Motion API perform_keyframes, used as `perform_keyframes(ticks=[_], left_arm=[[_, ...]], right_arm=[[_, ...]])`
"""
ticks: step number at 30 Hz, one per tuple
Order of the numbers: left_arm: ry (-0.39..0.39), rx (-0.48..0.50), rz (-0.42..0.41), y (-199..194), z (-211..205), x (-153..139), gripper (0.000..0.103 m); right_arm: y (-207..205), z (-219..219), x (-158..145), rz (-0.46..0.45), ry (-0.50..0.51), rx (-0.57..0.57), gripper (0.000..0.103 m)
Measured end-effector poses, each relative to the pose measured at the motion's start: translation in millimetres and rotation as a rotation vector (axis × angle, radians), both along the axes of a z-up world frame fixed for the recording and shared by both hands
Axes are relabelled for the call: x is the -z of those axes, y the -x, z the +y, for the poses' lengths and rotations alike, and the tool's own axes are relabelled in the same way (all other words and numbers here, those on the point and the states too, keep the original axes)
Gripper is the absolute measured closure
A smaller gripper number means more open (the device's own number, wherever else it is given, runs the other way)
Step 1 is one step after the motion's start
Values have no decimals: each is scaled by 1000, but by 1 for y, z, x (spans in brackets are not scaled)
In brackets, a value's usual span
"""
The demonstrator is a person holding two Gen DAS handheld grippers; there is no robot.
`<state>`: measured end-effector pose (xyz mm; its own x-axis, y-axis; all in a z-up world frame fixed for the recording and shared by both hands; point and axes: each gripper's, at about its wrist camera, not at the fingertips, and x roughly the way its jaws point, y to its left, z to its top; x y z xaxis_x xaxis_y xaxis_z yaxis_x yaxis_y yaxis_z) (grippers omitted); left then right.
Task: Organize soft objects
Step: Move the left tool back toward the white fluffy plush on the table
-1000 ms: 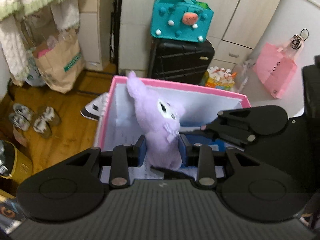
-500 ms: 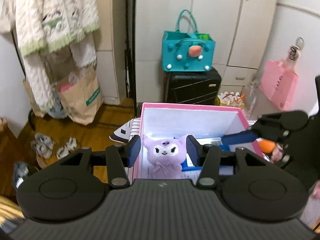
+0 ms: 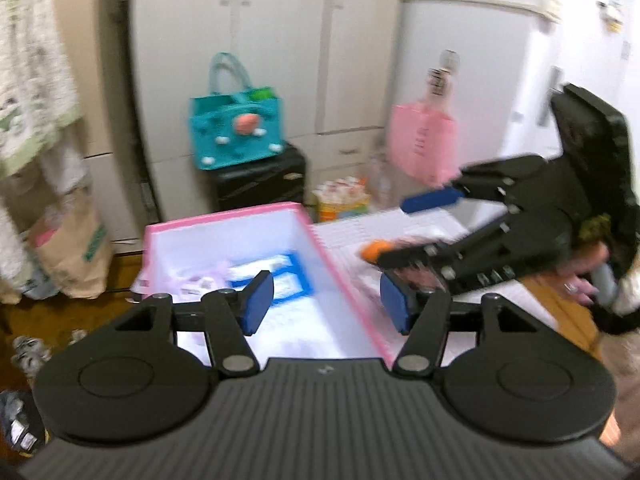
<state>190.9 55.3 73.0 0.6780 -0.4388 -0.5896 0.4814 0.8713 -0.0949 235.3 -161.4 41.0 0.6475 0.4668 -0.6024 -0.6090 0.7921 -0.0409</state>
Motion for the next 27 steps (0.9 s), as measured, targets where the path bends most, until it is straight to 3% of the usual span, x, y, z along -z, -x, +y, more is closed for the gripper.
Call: perform_keyframes(ticks=[12,18,27], left_arm=[[-62,209,48,56,-69,4,44],[-106,297,76,71,-102,19,44],[-96,349,138,64,-139,47,44]], right_arm=[[80,-94,-5,-49,-61,118,31],[113,-120,9,-50,-38,131,30],[148,-143,48,-98,19,104,26]])
